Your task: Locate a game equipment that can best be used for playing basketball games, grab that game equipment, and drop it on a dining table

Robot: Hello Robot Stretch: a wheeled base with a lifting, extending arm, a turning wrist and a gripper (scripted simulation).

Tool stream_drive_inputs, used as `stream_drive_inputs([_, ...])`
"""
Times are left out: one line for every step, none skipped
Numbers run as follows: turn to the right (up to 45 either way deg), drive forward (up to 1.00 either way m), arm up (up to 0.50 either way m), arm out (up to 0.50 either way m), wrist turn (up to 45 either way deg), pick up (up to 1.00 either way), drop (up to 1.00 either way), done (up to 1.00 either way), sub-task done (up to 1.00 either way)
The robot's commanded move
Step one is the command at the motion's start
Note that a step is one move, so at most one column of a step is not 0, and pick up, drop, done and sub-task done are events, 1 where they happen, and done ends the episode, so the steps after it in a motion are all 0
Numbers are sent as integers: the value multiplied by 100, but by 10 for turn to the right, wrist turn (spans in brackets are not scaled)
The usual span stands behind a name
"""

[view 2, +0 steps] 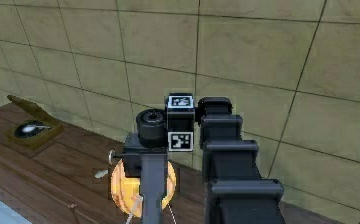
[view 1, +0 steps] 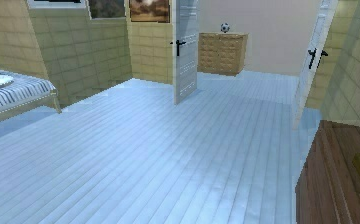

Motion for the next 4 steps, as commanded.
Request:
stream_drive_inputs([0, 0, 0, 0, 450, 0, 0, 0, 0])
stream_drive_inputs([0, 0, 0, 0, 450, 0, 0, 0, 0])
stream_drive_inputs([0, 0, 0, 0, 450, 0, 0, 0, 0])
stream_drive_inputs([0, 0, 0, 0, 240, 0, 0, 0, 0])
